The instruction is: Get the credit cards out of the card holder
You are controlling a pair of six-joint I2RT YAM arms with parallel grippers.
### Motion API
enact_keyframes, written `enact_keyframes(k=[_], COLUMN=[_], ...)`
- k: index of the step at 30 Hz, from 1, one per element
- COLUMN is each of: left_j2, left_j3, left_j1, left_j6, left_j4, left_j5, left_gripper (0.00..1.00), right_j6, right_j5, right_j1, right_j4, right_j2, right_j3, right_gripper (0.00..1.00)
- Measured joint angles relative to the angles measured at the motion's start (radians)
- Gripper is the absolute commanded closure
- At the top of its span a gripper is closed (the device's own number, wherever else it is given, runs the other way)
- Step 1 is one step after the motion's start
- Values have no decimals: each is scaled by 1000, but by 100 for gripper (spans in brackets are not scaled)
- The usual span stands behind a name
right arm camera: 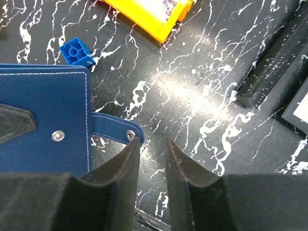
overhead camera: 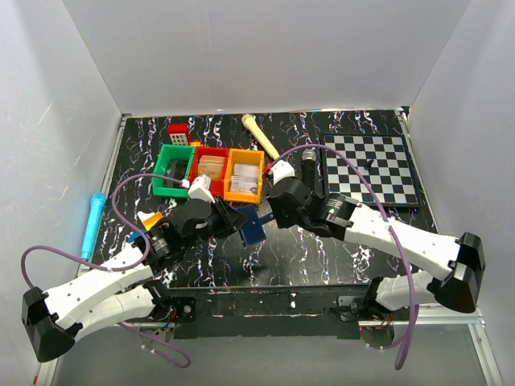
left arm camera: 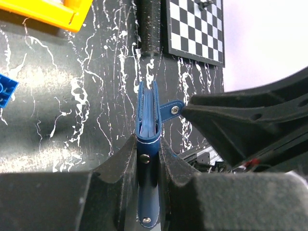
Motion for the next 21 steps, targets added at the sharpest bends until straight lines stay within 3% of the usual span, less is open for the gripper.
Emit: enact_keyframes(k=[7, 12, 21], left_j2=[-56, -118, -156], left_j3=[-130, -273, -289], left_j1=[17, 26, 34], left_j6=[175, 235, 276], left_j4=[213, 391, 443], left_j5=[113, 192, 239], left_gripper=[100, 100, 100], right_j6=[-16, -53, -80], right_j5=[-47, -177, -551], right_j1=[-13, -17, -17], right_j4=[2, 105, 171], right_j2=[-149, -294, -262], right_j3=[-14, -94, -109], right_gripper=[58, 57, 71])
